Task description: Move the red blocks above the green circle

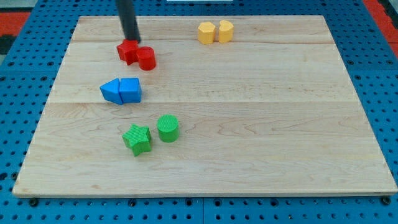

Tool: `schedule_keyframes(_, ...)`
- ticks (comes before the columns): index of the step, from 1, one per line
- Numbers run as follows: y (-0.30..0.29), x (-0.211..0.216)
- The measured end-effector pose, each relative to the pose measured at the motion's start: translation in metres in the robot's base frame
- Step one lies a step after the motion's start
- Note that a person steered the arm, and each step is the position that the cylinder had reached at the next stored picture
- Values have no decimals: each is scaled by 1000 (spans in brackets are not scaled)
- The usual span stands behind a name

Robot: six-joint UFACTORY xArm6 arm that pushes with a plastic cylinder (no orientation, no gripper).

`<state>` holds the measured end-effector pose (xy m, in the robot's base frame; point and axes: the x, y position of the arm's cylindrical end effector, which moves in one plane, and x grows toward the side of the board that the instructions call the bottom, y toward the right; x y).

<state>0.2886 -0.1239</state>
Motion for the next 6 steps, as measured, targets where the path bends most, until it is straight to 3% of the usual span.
schedule_keyframes(1,1,6)
schedule_keyframes(3,-55,2)
schedule_keyframes(5,-30,62)
schedule_keyframes(6,13,63)
